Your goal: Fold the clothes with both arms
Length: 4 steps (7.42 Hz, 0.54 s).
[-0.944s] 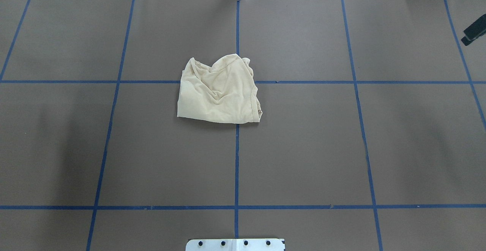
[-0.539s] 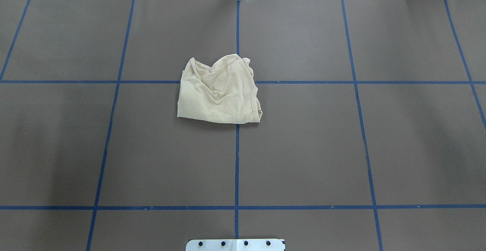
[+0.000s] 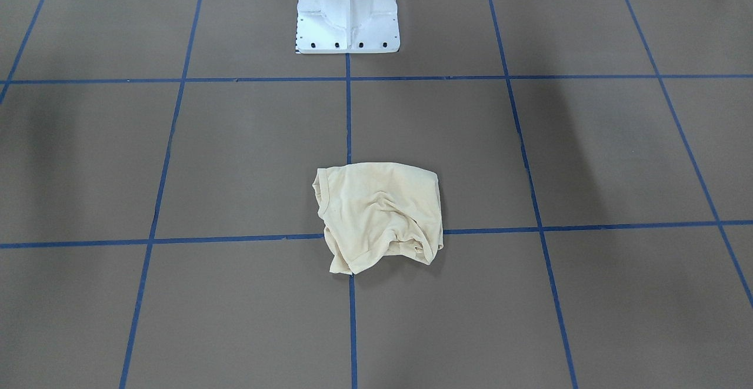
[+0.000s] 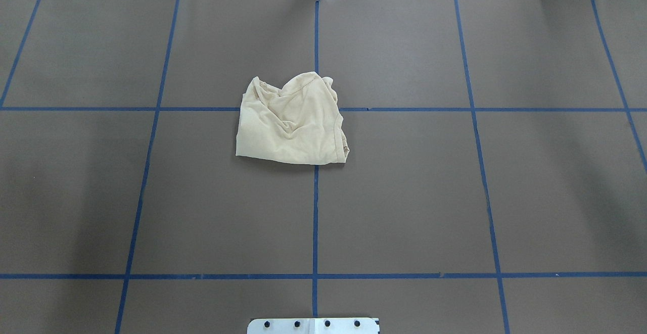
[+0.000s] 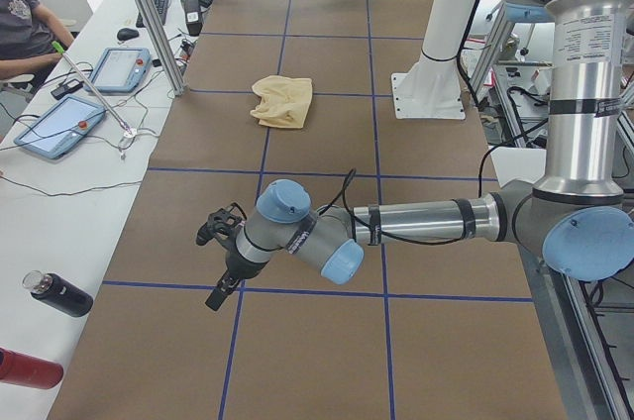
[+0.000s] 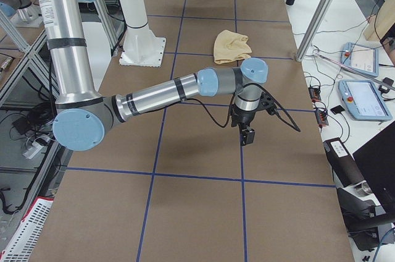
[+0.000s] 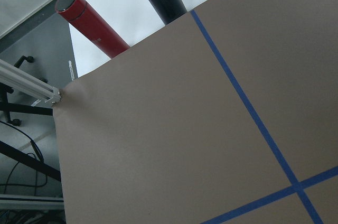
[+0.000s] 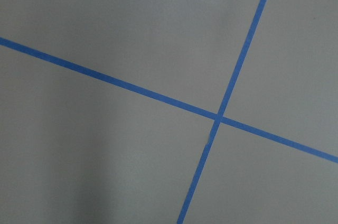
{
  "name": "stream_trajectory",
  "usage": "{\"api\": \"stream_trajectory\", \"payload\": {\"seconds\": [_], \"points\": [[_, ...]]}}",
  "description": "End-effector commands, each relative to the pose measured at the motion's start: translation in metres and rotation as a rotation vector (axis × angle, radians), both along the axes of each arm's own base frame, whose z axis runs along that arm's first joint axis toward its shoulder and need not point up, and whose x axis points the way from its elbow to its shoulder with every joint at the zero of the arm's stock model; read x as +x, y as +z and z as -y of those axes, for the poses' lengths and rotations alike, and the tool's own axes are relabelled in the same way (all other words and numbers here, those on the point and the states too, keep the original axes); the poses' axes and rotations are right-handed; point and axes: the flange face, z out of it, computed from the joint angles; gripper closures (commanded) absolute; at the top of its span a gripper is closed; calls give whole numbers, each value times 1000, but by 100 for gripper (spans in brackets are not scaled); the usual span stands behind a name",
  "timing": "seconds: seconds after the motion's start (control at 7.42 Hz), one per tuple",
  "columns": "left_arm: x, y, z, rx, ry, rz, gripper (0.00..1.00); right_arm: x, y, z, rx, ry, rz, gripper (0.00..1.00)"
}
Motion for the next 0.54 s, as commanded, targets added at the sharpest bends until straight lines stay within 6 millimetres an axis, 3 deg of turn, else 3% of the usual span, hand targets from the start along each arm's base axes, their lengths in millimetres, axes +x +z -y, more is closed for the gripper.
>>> {"api": "stream_trajectory", "payload": {"seconds": [0.0,0.13,0.27,0.4], "points": [[23,-55,-10,-234,51,11,0,1,14,-9,-24,-3,-4,0],[24,-81,-21,-288,58,8,0,4,18,-11,-34,3,-6,0],[27,-81,-33,-332,77,-43,0,4,19,-12,-42,9,-4,0],[38,-61,-53,-400,126,-194,0,4,24,-12,-58,13,-5,0]]}}
